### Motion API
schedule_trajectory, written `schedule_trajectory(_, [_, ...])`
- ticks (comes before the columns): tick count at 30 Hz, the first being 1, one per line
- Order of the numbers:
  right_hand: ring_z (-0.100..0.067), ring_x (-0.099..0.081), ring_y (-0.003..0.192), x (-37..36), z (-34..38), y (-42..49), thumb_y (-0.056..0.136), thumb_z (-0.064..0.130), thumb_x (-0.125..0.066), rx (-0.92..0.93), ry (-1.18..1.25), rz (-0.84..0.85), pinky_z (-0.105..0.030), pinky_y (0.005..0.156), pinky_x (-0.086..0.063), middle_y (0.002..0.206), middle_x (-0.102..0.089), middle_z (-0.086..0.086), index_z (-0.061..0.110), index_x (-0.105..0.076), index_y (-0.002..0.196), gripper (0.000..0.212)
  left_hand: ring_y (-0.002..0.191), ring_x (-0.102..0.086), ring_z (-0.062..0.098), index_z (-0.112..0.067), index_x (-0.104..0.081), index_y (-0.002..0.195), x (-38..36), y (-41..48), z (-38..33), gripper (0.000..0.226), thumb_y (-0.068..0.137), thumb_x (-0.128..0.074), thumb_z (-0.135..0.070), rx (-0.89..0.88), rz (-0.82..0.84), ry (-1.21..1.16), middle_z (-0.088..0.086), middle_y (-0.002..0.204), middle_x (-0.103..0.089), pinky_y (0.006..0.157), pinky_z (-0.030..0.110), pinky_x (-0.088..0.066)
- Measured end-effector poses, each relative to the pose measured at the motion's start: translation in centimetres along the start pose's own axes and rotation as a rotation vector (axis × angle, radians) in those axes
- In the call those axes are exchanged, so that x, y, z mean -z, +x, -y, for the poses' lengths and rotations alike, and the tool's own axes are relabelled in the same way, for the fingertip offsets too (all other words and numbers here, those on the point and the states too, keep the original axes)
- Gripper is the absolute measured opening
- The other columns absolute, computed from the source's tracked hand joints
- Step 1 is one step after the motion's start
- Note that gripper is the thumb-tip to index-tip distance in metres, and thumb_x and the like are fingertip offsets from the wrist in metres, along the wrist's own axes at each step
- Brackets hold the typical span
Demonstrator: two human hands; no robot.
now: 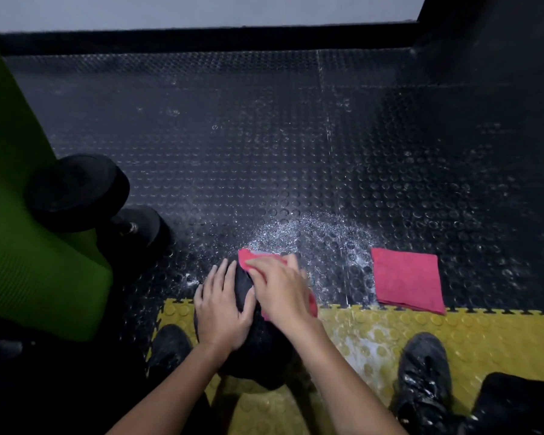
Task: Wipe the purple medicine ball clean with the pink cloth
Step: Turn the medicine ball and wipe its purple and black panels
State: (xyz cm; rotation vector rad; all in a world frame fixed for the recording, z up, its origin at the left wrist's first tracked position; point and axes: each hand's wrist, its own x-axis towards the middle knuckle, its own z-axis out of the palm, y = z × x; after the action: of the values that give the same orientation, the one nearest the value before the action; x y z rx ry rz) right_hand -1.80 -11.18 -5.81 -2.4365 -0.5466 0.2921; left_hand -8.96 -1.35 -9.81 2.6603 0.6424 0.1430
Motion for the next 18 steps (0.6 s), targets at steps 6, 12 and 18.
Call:
schedule_trajectory(6, [-0.025, -0.047, 0.119, -1.6, -7.3, -0.1, 0.091, 0.057, -0.027, -0.537, 0.275, 0.007, -0.044, 0.100, -0.038, 0.124, -0.058, 0.003, 0.031, -0.057, 0.119, 0.048, 0.141, -0.026, 0.018, -0.018, -0.041, 0.141, 0.0, 0.1, -0.4, 0.080, 0.079, -0.014, -0.059, 0.019, 0.008, -0.061, -0.001, 0.150, -0.036, 0.114, 0.040, -0.015])
schedule_trajectory(12, [-0.016, -0.045, 0.111, -1.6, -2.3, -0.9, 0.090, 0.050, -0.029, -0.134, 0.034, -0.190, -0.030, 0.087, -0.027, 0.117, -0.061, 0.016, 0.029, -0.068, 0.103, 0.046, 0.129, -0.046, 0.031, -0.007, -0.052, 0.132, 0.1, -0.3, 0.1, 0.067, 0.084, -0.031, -0.049, 0.016, -0.009, -0.018, 0.011, 0.138, -0.051, 0.104, 0.052, -0.035])
schedule_trajectory(18, [-0.019, -0.042, 0.113, -0.4, -1.9, 4.0, 0.091, 0.049, -0.038, -0.153, -0.066, 0.151, -0.037, 0.093, -0.030, 0.118, -0.061, 0.012, 0.035, -0.063, 0.111, 0.035, 0.123, -0.051, 0.032, -0.007, -0.054, 0.129, 0.0, -1.1, -0.9, 0.064, 0.084, -0.034, -0.048, -0.034, -0.004, 0.048, 0.011, 0.134, -0.055, 0.101, 0.052, -0.037])
